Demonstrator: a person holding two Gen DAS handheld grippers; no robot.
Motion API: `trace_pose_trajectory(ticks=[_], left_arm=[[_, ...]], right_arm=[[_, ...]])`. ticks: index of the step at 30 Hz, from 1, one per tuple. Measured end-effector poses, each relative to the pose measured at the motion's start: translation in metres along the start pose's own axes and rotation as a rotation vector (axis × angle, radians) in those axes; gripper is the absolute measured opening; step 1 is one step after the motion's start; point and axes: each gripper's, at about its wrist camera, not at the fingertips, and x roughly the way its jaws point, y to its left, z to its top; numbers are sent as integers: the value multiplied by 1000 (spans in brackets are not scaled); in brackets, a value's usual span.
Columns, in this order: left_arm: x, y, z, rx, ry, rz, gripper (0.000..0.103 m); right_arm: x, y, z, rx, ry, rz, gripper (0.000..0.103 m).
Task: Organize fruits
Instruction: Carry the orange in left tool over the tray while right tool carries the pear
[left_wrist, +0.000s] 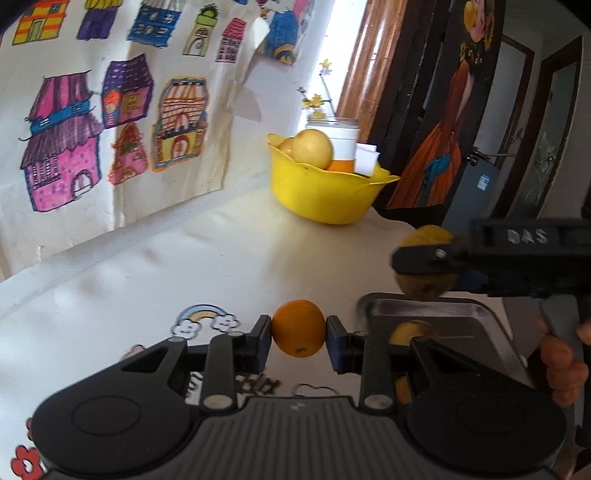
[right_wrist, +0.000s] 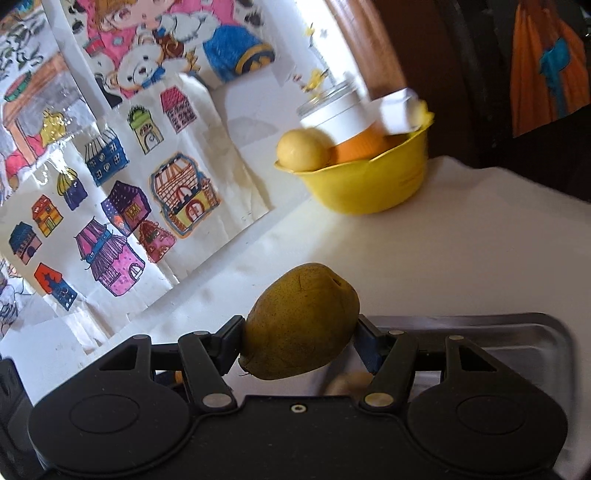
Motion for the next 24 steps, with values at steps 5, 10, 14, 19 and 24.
trace_pose_trajectory(ticks=[5,10,14,19,24], left_arm=[[-3,-18,-1,17,12,-22,35],[-2,-38,1,30,25,-43,35],[3,-58,5,48,43,-69,35],[11,-86,8,91,57,-82,35],[19,-108,7,123,62,-83,35]], right_arm=[[-41,-24,-13,-4,-35,-38,65],[-74,-47,-31,-20,-70,-82,65],[-95,-59,-46,-26,-86,-86,65],[-113,-67,-66,-60,-110,-86,65],[-125,-74,-87,-84,-128,-97,65]])
